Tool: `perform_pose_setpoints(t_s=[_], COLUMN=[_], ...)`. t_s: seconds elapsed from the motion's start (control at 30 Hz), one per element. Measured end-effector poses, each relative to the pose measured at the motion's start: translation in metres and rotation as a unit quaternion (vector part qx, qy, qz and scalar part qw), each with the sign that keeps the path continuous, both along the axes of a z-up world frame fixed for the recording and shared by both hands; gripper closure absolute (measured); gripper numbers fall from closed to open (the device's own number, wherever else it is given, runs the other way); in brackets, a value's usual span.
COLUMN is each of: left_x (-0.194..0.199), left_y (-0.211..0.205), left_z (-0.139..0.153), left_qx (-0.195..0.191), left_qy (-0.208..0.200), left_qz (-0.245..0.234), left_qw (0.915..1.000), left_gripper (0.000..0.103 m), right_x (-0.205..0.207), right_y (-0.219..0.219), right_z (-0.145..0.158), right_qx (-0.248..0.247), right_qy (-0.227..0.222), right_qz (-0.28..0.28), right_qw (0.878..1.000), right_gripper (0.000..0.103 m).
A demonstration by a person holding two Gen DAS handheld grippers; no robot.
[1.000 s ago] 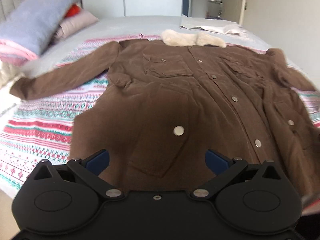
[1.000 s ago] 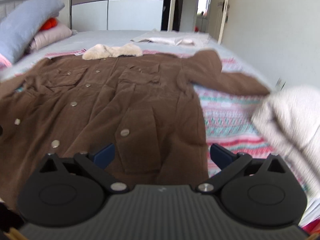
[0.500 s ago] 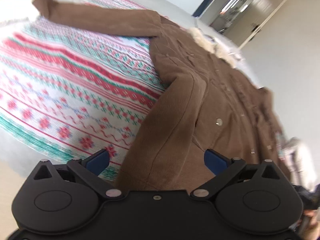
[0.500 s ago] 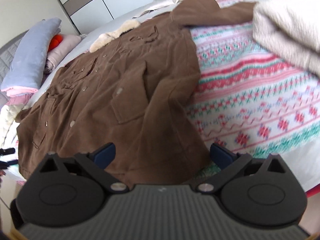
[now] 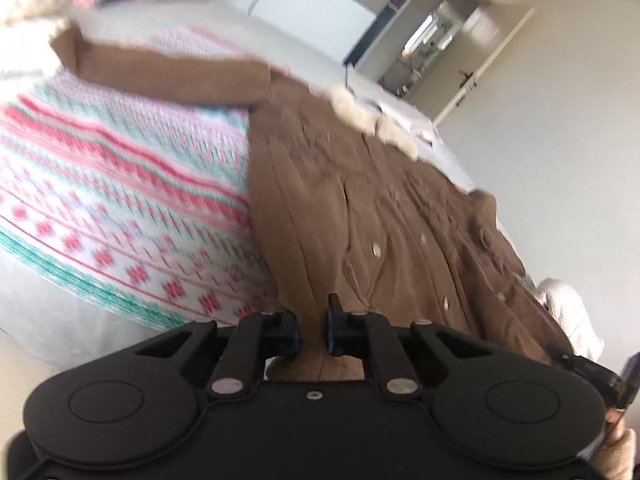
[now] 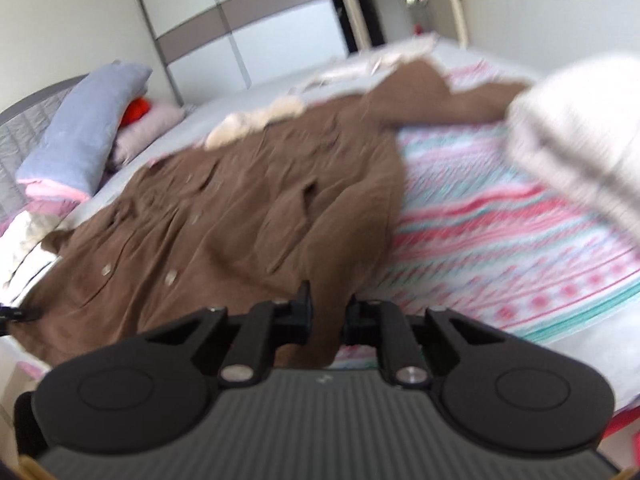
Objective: Fold large clothes
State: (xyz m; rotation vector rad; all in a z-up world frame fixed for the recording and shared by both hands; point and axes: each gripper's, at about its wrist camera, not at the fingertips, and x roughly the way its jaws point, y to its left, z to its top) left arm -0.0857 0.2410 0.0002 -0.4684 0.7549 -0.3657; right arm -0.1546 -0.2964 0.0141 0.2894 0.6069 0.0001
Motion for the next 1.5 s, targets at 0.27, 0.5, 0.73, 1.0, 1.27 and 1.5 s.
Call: perform_pose_setpoints(t_s=[0.27,0.5,0.73,1.0,1.27,1.5], left_x=[0.002,-0.004,0.012,0.119,0.23,0.268], left_y=[-0.005,-0.015,0.017,0.083,0.15,0.154], left_z=[-0.038,-0.048,-0.005,-0.012,-0.057,-0.044], left_qx=[0.117,0.231,0.252,0.21,0.189,0.218], left_qy=[0.069,0.06,-0.062,-0.073,-0.048,-0.06], left_qz=[0.002,-0.017,0.051,0.199,0.35,0.379], left_qw=[0.9907,0.9709,0.9643,0.9544,0.9161,0.8971], left_gripper=[0.091,0.065,0.005,0.0,0.009,0.094], right_x=[-0.012,0.003,0.01,0.08,0.152,0.184], right_y=[-0.031,-0.032,-0.026,0.024,0.079,0.096], right_z=[-0.003,-0.047,-0.005,0.011,-0.012,-0.024], right_qx=[-0.05,-0.08,-0.144,-0.141,-0.148,-0.158], right_qy=[0.053,0.112,0.083,0.031,0.043,0.056], right_qz=[-0.049,-0.062,-0.09,-0.024,0.034,0.046], right_qw=[0.996,0.989,0.982,0.989,0.987,0.985], right_gripper=[0.092,0.078,0.027,0.01,0.009,0.009])
